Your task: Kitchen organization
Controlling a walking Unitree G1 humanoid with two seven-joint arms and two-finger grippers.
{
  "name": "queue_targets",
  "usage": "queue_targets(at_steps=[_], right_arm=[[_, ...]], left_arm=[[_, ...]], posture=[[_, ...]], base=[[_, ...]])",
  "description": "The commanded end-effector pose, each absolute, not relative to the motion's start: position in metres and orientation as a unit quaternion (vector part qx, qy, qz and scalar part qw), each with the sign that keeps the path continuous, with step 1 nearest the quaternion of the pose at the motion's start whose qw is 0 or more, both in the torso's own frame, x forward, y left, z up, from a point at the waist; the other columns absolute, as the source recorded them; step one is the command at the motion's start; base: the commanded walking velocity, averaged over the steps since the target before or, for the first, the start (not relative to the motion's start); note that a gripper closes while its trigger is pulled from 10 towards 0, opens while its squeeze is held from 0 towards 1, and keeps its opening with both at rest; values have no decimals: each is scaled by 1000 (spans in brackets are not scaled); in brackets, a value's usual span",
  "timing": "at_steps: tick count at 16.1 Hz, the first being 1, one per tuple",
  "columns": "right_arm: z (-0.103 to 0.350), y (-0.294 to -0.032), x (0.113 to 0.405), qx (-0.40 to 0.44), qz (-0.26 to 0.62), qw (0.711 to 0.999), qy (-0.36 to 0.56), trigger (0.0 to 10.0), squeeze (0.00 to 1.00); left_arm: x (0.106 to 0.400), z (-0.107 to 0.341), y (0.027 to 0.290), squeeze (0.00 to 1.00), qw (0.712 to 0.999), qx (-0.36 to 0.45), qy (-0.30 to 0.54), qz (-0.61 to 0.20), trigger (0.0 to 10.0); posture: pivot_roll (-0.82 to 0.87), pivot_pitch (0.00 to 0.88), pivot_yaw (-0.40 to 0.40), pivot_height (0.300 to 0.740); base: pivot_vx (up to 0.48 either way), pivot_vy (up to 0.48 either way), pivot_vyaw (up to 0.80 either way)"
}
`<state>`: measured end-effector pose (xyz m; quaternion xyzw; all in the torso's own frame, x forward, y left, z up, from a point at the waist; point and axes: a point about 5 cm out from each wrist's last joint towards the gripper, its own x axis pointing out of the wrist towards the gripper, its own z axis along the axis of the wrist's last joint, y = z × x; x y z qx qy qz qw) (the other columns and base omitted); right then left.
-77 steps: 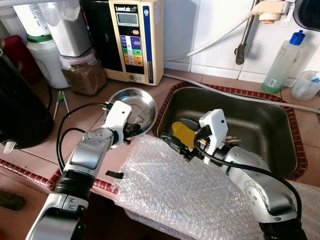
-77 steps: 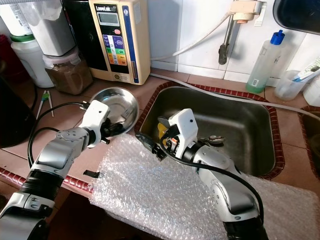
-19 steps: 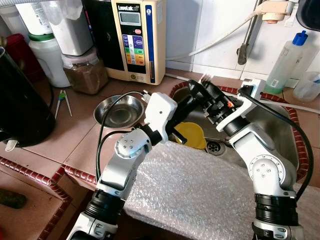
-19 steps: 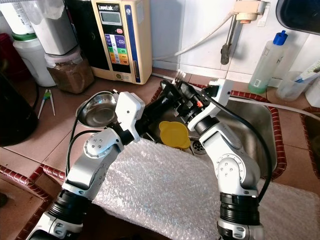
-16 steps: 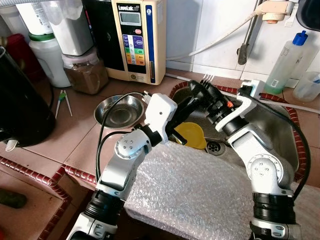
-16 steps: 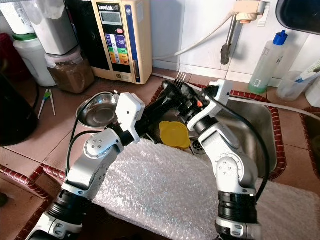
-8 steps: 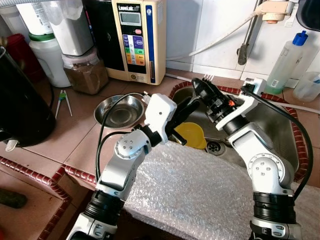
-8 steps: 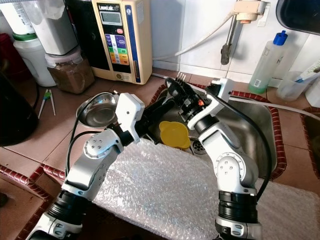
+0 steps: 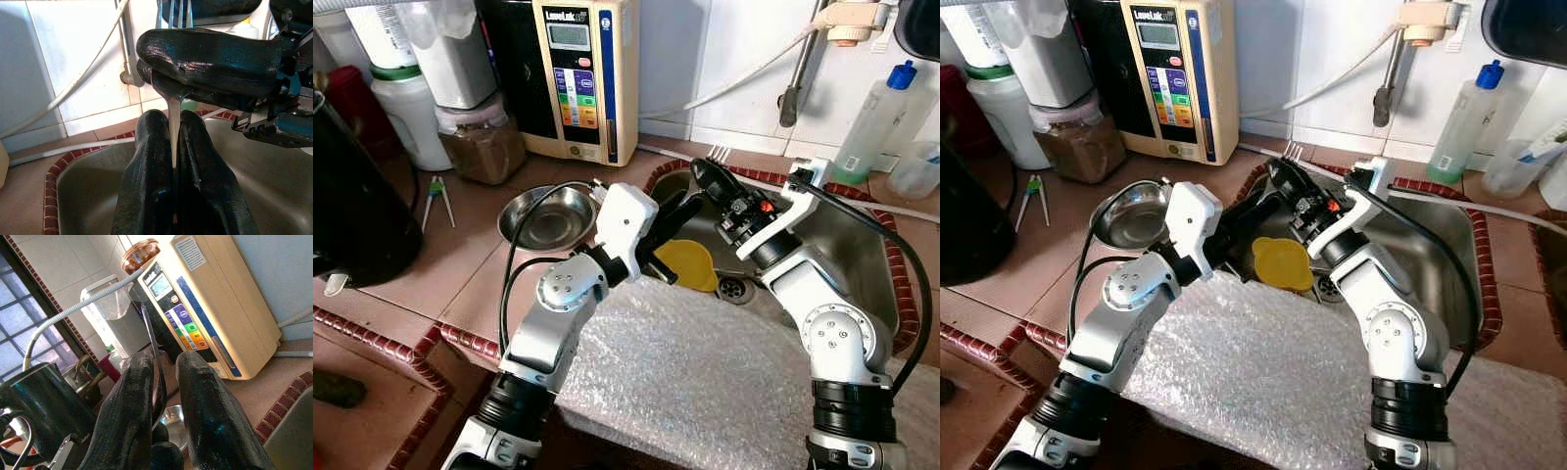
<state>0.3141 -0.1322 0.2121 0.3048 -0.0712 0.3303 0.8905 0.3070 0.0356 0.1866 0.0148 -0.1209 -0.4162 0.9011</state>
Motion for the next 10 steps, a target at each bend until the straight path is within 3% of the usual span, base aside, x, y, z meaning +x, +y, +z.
queue_targets(at_steps=[1,4,5,6,7,8,10], right_arm=[[218,-133,312,303,336,888,-80,0,0],[216,-131,314,304,339,887,-75,0,0],[218,-130,315,302,339,888,-77,0,0],[220,-131,316,299,333,890,-80,0,0],[220,-133,318,299,323,894,-81,0,0],[218,-135,319,295,311,900,-80,0,0],[214,-140,322,295,285,908,-80,0,0]], left_arm=[[307,189,35,0,900,21,-124,-417,0],[304,186,36,0,902,19,-121,-413,118],[304,185,36,0,902,20,-119,-414,2275],[304,184,35,27,899,11,-111,-424,7020],[304,184,35,922,897,1,-107,-428,10000],[304,185,35,1000,897,-7,-106,-429,10000],[303,188,34,1000,894,-7,-117,-431,10000]], posture=[[-84,40,60,740],[-83,34,55,740],[-85,32,55,740],[-86,28,55,740],[-87,29,56,740],[-86,28,56,740],[-80,28,55,740]], base=[[0,0,0],[0,0,0],[0,0,0],[0,0,0],[0,0,0],[0,0,0],[0,0,0]])
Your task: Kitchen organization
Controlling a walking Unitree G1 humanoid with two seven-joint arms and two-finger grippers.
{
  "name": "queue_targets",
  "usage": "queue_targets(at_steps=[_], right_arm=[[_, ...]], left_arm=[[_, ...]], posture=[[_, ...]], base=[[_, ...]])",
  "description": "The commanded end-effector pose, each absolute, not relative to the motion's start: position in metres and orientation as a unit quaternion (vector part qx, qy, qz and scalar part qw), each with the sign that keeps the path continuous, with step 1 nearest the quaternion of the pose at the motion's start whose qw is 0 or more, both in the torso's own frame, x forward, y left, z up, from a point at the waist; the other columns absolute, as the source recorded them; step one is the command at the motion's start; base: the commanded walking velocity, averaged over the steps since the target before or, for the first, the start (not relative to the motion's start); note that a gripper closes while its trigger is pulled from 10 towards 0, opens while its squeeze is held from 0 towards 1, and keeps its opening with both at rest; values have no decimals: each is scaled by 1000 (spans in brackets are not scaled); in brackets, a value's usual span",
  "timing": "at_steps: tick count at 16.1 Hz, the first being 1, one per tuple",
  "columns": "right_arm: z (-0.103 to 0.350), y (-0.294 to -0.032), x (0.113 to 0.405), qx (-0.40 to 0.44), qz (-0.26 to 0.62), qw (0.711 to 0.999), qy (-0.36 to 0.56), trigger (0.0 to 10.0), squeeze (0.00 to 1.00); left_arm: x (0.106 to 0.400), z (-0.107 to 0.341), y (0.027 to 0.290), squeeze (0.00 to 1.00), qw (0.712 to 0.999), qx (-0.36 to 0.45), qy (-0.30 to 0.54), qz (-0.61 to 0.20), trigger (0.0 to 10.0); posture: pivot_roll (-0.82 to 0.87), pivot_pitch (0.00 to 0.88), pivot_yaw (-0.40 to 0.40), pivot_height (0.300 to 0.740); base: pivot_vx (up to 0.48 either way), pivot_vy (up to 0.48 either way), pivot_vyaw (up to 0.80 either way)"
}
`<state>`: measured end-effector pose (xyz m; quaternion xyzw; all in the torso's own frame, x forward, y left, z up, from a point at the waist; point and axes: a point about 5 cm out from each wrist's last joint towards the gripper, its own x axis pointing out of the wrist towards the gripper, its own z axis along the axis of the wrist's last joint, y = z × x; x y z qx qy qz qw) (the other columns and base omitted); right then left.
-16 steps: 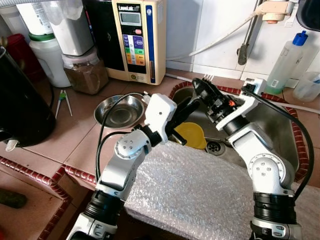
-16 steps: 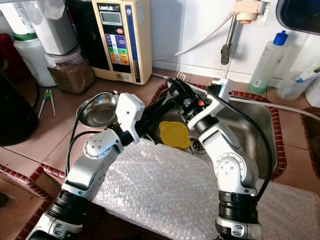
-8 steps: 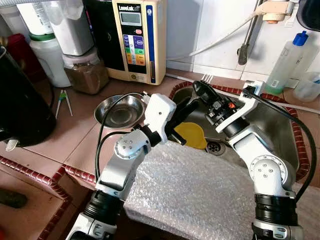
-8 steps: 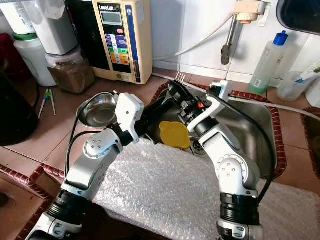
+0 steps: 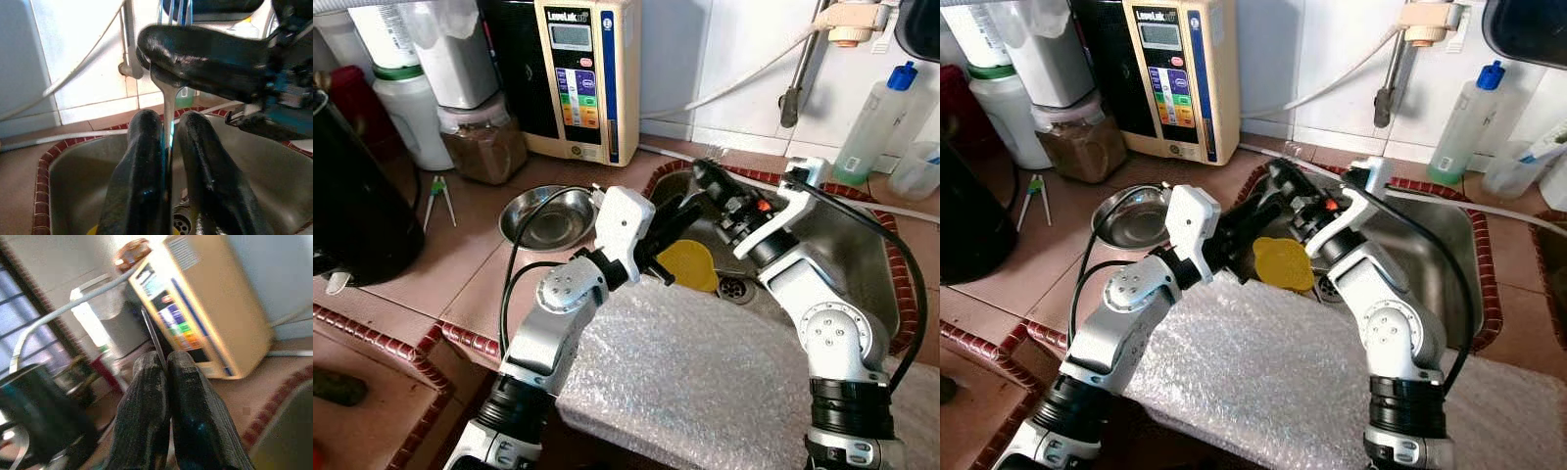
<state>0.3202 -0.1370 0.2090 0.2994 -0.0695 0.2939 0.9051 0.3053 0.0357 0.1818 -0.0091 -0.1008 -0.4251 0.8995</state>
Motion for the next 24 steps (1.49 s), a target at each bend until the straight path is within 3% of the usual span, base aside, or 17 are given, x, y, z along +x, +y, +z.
queue_targets(at_steps=[1,3,5,8,11,13,16,20,21,22,23,24], right_arm=[[213,-140,323,298,281,909,-81,0,0],[212,-142,328,292,256,918,-85,0,0],[210,-157,341,213,158,959,-102,0,0],[199,-171,347,146,96,980,-90,0,0],[181,-179,349,69,84,991,-73,0,0],[162,-189,350,60,71,995,-40,0,0],[119,-211,347,-14,12,999,47,0,0],[98,-221,342,-28,-16,995,96,0,0],[98,-218,342,-31,-8,995,94,1804,1000],[97,-217,343,-28,-4,995,95,5059,1000],[95,-212,344,-28,1,995,96,10000,1000],[94,-210,344,-29,5,995,98,10000,1000]], left_arm=[[303,188,35,1000,895,-7,-117,-430,10000],[302,188,36,1000,894,-4,-113,-434,10000],[297,181,40,1000,884,24,-86,-459,10000],[293,168,46,1000,875,48,-52,-479,10000],[290,157,51,1000,871,64,-26,-487,10000],[286,149,53,1000,865,71,-5,-497,10000],[286,148,56,1000,861,100,-4,-498,10000],[286,146,57,1000,857,107,9,-504,10000],[286,145,58,1000,856,109,12,-506,10000],[286,145,58,1000,855,111,13,-507,10000],[286,144,57,1000,854,113,13,-508,10000],[287,145,57,1000,854,115,12,-507,10000]], posture=[[-76,29,57,740],[-68,28,56,740],[-58,29,59,740],[-55,30,61,740],[-55,30,62,740],[-52,30,65,740],[-53,32,67,740],[-53,33,70,740],[-54,33,69,740],[-54,33,69,740],[-55,33,69,740],[-54,34,68,740]], base=[[0,0,0],[0,0,0],[0,0,0],[0,0,0],[0,0,0],[0,0,0],[0,0,0],[0,0,0],[0,0,0],[0,0,0],[0,0,0],[0,0,0]])
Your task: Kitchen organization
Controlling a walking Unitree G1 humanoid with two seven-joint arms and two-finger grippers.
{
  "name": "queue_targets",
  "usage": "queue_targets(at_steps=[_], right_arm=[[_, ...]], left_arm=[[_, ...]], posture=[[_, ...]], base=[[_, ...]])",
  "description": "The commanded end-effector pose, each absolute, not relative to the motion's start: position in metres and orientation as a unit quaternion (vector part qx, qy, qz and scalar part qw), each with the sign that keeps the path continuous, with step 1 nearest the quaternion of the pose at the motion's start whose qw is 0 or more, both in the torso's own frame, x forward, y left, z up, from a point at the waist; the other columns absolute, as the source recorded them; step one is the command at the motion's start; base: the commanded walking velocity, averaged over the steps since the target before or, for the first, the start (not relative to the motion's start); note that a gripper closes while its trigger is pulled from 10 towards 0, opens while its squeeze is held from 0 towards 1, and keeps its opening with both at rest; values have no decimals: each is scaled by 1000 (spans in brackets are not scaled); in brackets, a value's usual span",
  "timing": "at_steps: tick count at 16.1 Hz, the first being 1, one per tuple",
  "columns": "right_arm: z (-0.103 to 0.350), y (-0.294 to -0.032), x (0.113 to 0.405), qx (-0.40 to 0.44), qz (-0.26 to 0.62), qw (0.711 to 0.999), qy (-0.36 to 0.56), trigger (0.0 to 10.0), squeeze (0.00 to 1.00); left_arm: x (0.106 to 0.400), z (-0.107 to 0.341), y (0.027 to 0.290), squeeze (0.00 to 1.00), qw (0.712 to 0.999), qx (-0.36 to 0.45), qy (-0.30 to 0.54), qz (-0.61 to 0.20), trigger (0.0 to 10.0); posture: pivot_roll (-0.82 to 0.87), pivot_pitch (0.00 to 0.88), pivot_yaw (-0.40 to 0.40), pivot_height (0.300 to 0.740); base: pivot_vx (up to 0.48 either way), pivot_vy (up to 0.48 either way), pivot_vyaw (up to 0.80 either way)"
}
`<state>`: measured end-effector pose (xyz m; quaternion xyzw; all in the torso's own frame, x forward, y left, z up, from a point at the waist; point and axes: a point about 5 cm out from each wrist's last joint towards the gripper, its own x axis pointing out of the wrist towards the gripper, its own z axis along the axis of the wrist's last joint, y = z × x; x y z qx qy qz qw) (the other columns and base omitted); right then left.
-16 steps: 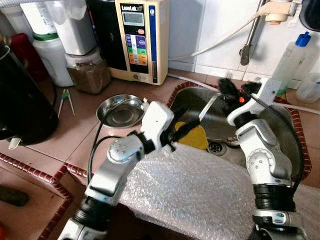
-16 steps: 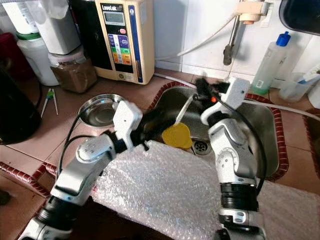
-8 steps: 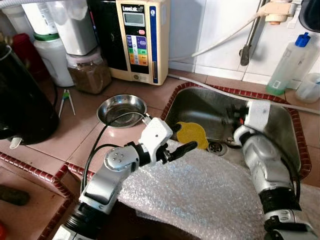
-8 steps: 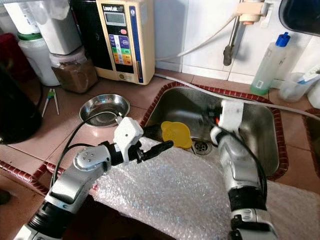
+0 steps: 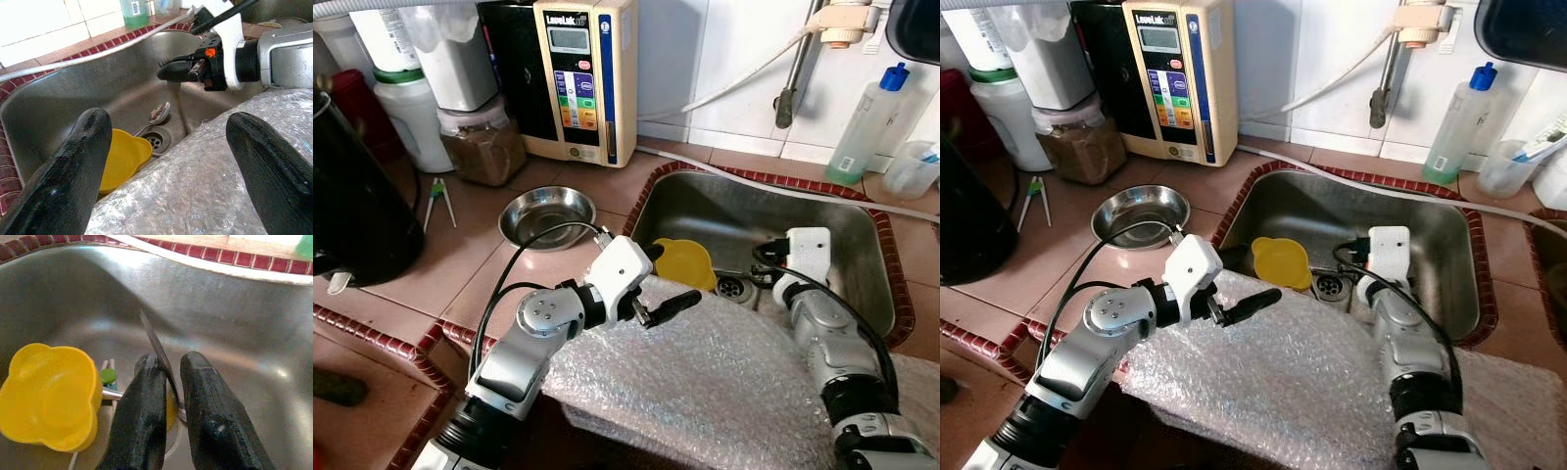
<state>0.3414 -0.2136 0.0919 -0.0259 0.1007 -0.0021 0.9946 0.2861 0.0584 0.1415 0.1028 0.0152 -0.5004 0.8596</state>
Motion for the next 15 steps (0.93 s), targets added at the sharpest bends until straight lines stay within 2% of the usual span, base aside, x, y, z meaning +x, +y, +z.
queue_targets(at_steps=[1,5,6,11,12,13,15], right_arm=[[94,-208,345,-31,5,995,98,10000,1000],[94,-205,346,-34,12,995,97,10000,1000],[97,-203,346,-28,21,996,84,10000,1000],[113,-169,342,12,109,994,25,10000,1000],[116,-160,338,5,137,990,11,10000,1000],[116,-158,337,5,144,990,9,10000,1000],[123,-143,327,2,192,981,-15,10000,1000]], left_arm=[[287,145,56,1000,854,115,12,-507,10000],[286,144,55,1000,855,118,9,-505,10000],[293,146,58,1000,868,120,3,-481,10000],[336,162,79,1000,940,128,-30,-315,10000],[348,167,91,1000,962,135,-37,-235,10000],[352,168,94,1000,966,144,-39,-209,10000],[366,174,118,1000,988,119,-43,-94,10000]], posture=[[-55,34,68,740],[-56,34,68,740],[-60,39,69,740],[-77,42,72,740],[-82,42,75,740],[-82,42,75,740],[-84,45,80,740]], base=[[0,0,0],[0,0,0],[0,0,0],[0,0,0],[0,0,0],[0,0,0],[0,0,0]])
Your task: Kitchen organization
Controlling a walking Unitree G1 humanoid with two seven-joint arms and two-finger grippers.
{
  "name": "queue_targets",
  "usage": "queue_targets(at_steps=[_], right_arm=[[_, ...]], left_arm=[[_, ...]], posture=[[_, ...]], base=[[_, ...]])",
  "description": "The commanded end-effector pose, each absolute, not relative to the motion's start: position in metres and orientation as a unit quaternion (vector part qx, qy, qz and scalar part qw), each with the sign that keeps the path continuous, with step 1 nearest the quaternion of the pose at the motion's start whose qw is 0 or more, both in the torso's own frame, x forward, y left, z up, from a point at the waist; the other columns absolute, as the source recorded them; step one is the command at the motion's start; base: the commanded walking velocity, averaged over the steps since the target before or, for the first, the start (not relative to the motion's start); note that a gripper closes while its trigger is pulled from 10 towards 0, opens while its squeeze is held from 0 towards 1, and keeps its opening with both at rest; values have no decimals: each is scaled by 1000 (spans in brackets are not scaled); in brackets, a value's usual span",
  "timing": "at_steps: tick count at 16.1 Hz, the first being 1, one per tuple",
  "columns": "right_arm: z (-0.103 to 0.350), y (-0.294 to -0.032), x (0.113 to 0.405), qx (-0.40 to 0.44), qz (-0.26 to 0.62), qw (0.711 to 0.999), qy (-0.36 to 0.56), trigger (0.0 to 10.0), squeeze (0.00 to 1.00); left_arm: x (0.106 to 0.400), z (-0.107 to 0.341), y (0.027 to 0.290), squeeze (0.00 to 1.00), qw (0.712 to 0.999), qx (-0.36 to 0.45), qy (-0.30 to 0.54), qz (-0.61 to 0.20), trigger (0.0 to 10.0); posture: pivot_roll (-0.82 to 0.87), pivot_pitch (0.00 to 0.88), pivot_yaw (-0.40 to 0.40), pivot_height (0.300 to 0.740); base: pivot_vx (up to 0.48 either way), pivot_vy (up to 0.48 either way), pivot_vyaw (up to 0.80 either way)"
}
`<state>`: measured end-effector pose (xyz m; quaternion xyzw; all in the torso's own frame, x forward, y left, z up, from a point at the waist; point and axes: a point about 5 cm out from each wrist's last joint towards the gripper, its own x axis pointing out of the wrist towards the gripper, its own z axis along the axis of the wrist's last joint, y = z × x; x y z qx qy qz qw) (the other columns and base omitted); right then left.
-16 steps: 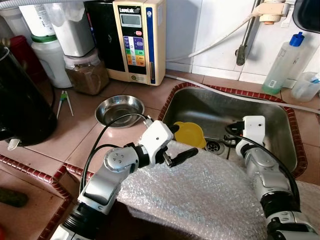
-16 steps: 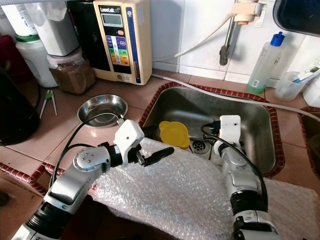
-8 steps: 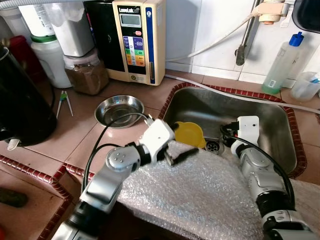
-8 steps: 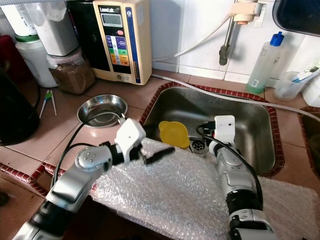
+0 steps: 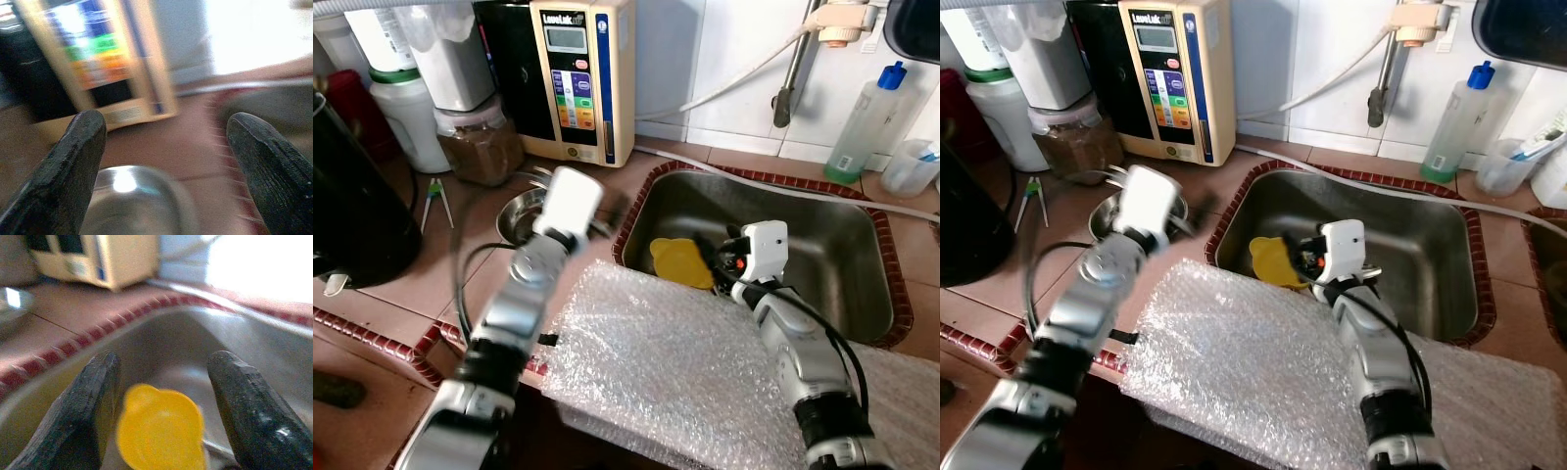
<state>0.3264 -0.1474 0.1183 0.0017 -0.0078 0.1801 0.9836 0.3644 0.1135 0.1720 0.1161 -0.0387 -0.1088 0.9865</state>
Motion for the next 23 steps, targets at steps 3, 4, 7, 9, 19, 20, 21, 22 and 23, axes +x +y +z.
queue_targets(at_steps=[3,4,7,9,19,20,21,22,23], right_arm=[[125,-136,321,6,209,978,-13,10000,1000],[125,-134,319,5,215,977,-10,10000,1000],[125,-125,312,4,239,971,-9,10000,1000],[125,-123,311,3,247,969,-8,10000,1000],[163,-102,290,72,362,925,-91,10000,0],[169,-102,291,95,362,922,-98,10000,0],[174,-101,290,112,366,918,-101,10000,0],[180,-98,289,128,377,911,-107,10000,0],[182,-97,288,135,385,907,-107,10000,0]], left_arm=[[375,172,138,1000,995,102,-18,4,10000],[378,167,149,1000,993,99,4,63,10000],[380,154,161,1000,991,35,60,119,10000],[380,150,163,1000,987,10,78,137,10000],[383,139,175,0,966,-74,162,190,10000],[383,139,175,0,966,-74,162,190,10000],[383,139,176,0,965,-74,162,192,10000],[383,139,178,0,964,-71,163,198,10000],[383,139,179,0,964,-70,159,200,10000]], posture=[[-83,45,81,740],[-79,45,81,740],[-75,45,81,740],[-75,46,81,740],[-68,60,78,740],[-68,60,78,740],[-68,61,79,740],[-67,61,79,740],[-68,61,78,740]], base=[[0,0,0],[0,0,0],[0,0,0],[0,0,0],[0,0,0],[0,0,0],[0,0,0],[0,0,0],[0,0,0]])
